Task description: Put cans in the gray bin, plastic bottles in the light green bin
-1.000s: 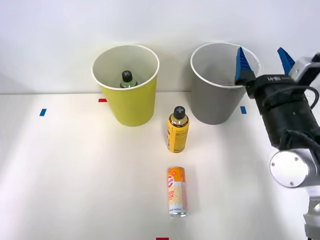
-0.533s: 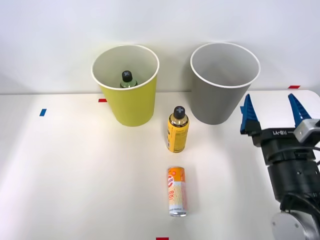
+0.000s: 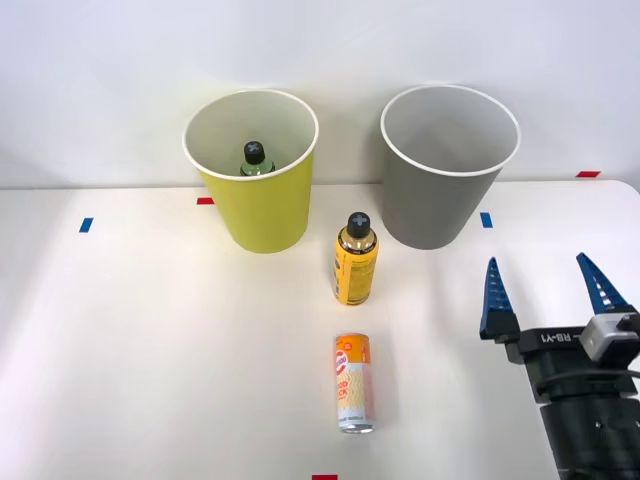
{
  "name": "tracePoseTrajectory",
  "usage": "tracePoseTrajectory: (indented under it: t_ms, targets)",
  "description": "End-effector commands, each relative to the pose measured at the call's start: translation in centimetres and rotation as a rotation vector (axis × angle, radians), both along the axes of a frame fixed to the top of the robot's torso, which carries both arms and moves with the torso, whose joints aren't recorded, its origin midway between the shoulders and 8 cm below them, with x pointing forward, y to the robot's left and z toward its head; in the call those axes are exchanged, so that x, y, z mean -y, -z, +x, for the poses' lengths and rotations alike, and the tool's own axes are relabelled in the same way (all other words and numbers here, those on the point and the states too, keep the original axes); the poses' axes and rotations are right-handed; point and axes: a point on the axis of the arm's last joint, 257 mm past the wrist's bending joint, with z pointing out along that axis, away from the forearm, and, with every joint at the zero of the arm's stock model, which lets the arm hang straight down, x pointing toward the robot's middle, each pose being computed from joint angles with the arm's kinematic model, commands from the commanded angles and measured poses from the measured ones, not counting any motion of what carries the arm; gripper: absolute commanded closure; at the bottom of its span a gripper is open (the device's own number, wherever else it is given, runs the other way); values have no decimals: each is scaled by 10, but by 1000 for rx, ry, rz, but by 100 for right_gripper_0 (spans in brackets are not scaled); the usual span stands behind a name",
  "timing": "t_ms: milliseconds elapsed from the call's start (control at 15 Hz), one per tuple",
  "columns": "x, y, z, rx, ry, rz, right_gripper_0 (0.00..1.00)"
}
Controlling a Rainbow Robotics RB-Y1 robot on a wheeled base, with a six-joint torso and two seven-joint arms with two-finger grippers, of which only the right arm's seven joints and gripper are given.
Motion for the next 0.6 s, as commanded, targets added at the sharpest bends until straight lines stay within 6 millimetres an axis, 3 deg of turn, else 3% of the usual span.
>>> tracePoseTrajectory:
  t_ms: [67,600]
  targets:
    - [0,14,-12,-26,35,-6,0]
    - [9,44,-37,-109,70,-73,0]
